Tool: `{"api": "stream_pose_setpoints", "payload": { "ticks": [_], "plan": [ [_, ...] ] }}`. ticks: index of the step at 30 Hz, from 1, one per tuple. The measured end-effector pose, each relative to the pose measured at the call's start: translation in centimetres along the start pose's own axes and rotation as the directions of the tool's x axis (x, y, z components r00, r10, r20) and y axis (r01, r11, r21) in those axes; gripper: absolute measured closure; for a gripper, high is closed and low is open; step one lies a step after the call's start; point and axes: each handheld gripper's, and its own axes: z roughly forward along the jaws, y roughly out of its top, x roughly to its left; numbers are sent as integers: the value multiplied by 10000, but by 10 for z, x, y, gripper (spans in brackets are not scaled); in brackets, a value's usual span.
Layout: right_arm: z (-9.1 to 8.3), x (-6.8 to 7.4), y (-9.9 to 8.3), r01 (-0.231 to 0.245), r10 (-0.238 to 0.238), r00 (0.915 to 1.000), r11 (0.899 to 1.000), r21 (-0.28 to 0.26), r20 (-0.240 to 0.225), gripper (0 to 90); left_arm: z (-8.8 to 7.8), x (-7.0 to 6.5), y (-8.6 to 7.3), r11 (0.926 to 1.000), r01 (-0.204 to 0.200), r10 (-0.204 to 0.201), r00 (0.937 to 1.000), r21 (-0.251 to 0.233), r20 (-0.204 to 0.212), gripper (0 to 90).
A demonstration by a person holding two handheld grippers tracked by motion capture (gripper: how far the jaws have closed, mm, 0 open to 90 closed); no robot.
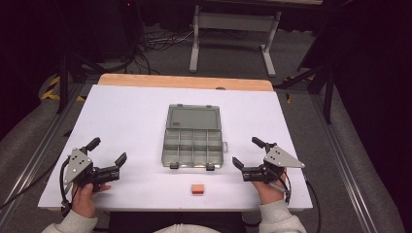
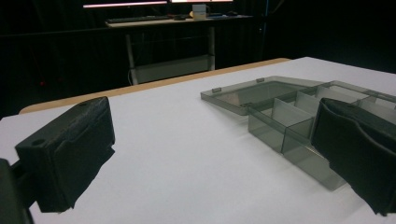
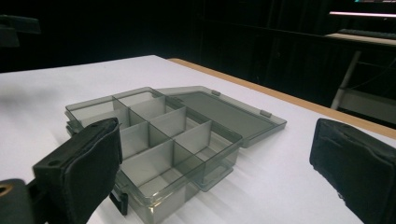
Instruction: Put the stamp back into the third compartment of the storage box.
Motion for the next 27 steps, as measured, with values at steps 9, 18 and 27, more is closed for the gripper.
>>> {"api": "stream_pose_setpoints", "payload": {
  "ticks": [9, 18, 27],
  "plan": [
    [0, 1, -2, -197, 190, 9992, 9996, -201, -358, 37, 0, -2, -2, 10000, -35, 35, 10000, 33, 9, 7],
    [-1, 1, -1, -272, 267, 9992, 9995, -137, -310, 41, 0, -3, -1, 10000, -33, 34, 10000, -8, 29, 7],
    [3, 5, 6, -167, 183, 9983, 9994, 295, -552, 66, -1, -2, -1, 10000, -5, 5, 10000, 30, 44, 6]
  ]
}}
